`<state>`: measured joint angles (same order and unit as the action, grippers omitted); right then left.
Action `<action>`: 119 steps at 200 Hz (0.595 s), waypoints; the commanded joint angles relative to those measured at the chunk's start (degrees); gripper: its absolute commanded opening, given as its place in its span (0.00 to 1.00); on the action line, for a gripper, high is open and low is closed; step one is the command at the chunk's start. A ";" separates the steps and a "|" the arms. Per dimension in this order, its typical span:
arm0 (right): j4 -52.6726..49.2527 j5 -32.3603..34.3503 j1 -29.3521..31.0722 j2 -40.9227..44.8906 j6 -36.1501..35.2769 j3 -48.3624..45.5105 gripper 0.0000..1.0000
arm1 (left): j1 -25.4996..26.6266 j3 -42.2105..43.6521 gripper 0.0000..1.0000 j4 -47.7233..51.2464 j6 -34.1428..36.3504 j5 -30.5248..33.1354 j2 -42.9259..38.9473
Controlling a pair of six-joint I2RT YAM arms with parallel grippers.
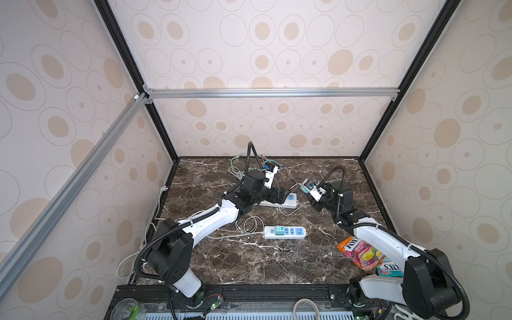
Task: Insert the plug
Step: 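Carry the teal charger toward the left gripper while the left gripper closes on it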
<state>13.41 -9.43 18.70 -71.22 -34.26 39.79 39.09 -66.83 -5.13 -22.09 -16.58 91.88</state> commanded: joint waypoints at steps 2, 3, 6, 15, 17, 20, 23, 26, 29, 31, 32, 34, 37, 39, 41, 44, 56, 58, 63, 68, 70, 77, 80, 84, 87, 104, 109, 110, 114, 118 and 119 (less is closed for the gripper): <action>2.82 -1.79 1.22 2.31 1.31 -2.53 0.00 | 0.81 -3.78 0.98 1.19 -0.46 -5.20 1.23; 2.92 -1.85 1.23 2.40 1.35 -2.61 0.00 | 0.81 -3.81 0.98 1.14 -0.53 -5.34 1.26; 3.16 -1.98 1.33 2.63 1.35 -2.80 0.00 | 0.73 -3.90 0.98 0.90 -0.72 -5.68 1.32; 3.74 -2.37 1.67 3.29 1.24 -3.28 0.00 | 0.81 -3.88 0.98 0.33 -1.23 -6.45 1.55; 3.84 -2.53 1.75 3.42 1.15 -3.31 0.00 | 0.72 -3.85 0.98 0.21 -1.32 -6.60 1.55; 3.90 -2.79 1.82 3.59 1.05 -3.39 0.00 | 0.75 -3.84 0.99 0.00 -1.54 -6.80 1.53; 4.03 -3.05 1.91 3.80 1.04 -3.48 0.00 | 0.80 -3.84 0.98 -0.15 -1.55 -6.94 1.47; 4.18 -3.31 2.04 3.99 0.96 -3.56 0.00 | 0.74 -3.76 0.98 -0.23 -1.68 -7.08 1.47; 4.29 -3.55 2.09 4.21 0.95 -3.62 0.00 | 0.79 -3.75 0.98 -0.32 -1.73 -7.19 1.42; 4.40 -3.75 2.16 4.26 0.88 -3.66 0.00 | 0.81 -3.81 0.98 -0.39 -1.80 -7.34 1.45; 4.46 -3.84 2.19 4.30 0.83 -3.66 0.00 | 0.85 -3.83 0.98 -0.36 -1.81 -7.46 1.41; 4.51 -3.97 2.28 4.50 0.79 -3.67 0.00 | 0.80 -3.83 0.98 -0.29 -1.75 -7.65 1.39; 4.74 -4.27 2.37 4.65 0.78 -3.74 0.00 | 0.81 -3.91 0.98 -0.25 -1.73 -7.86 1.38; 4.77 -4.45 2.43 4.79 0.77 -3.75 0.00 | 0.79 -3.99 0.99 -0.22 -1.78 -8.08 1.38; 4.91 -4.63 2.47 4.93 0.75 -3.75 0.00 | 0.81 -4.05 0.98 -0.17 -1.74 -8.28 1.42; 5.11 -5.03 2.55 5.09 0.76 -3.76 0.00 | 0.83 -4.16 0.98 -0.10 -1.80 -8.72 1.39; 5.40 -5.77 3.03 5.63 0.62 -3.58 0.00 | 0.75 -4.98 0.98 0.86 -1.61 -10.05 1.79; 5.38 -5.77 3.12 5.69 0.56 -3.54 0.00 | 0.80 -5.16 0.98 1.14 -1.59 -11.26 1.92; 5.32 -5.92 3.46 5.82 0.25 -3.43 0.00 | 0.81 -5.59 0.98 1.61 -1.65 -12.34 2.18; 5.00 -6.09 3.81 5.97 -0.26 -3.25 0.00 | 0.81 -6.11 0.98 2.21 -1.73 -12.96 2.45; 4.93 -6.07 3.96 6.00 -0.45 -3.19 0.00 | 0.75 -6.29 0.98 2.46 -1.73 -13.28 2.54; 4.77 -5.95 4.59 6.14 -0.98 -2.97 0.00 | 0.79 -6.91 0.96 3.16 -1.94 -14.12 2.93; 4.86 -5.90 4.81 6.14 -1.13 -2.94 0.00 | 0.80 -7.13 0.96 3.50 -2.00 -14.36 3.05; 4.94 -5.82 5.06 6.18 -1.31 -2.88 0.00 | 0.80 -7.45 0.95 3.89 -2.09 -14.66 3.30; 5.03 -5.78 5.23 6.26 -1.40 -2.88 0.00 | 0.85 -7.71 0.94 4.24 -2.18 -14.73 3.39; 5.58 -5.00 6.12 6.28 -1.66 -2.79 0.00 | 0.80 -8.32 0.88 5.03 -2.09 -15.31 3.79; 5.62 -4.78 6.26 6.12 -1.73 -2.68 0.00 | 0.73 -8.32 0.86 5.04 -2.04 -15.50 3.84; 5.60 -4.75 6.31 6.11 -1.75 -2.65 0.00 | 0.86 -8.32 0.86 5.04 -2.02 -15.55 3.84; 5.51 -4.59 6.41 6.11 -1.85 -2.49 0.00 | 0.80 -8.32 0.84 5.04 -2.05 -15.59 3.84; 5.29 -4.52 6.56 6.02 -2.09 -2.32 0.00 | 0.80 -8.32 0.83 4.96 -2.08 -15.80 3.84; 5.21 -4.49 6.59 5.97 -2.15 -2.25 0.00 | 0.81 -8.32 0.82 4.96 -2.08 -15.87 3.84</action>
<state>16.53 -13.80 24.40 -65.98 -35.03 36.29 39.90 -72.66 -1.91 -23.92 -29.52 95.15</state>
